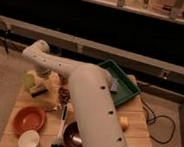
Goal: Place eraser in tray
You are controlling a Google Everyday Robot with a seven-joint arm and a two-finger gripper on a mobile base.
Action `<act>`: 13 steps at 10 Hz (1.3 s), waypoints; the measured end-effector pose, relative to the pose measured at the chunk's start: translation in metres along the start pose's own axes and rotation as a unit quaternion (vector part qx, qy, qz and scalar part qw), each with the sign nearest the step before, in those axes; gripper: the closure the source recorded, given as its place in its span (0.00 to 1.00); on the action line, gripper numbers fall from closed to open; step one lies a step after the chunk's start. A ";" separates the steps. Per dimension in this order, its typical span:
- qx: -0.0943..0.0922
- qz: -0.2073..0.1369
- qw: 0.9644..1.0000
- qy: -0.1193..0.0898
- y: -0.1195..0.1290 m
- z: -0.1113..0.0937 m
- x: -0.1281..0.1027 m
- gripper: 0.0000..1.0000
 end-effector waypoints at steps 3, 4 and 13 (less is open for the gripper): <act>-0.019 0.006 1.000 -0.022 0.000 0.018 0.004 0.20; -0.027 0.005 0.999 -0.027 -0.001 0.024 0.003 0.20; -0.067 0.015 0.997 -0.028 -0.003 0.037 0.000 0.70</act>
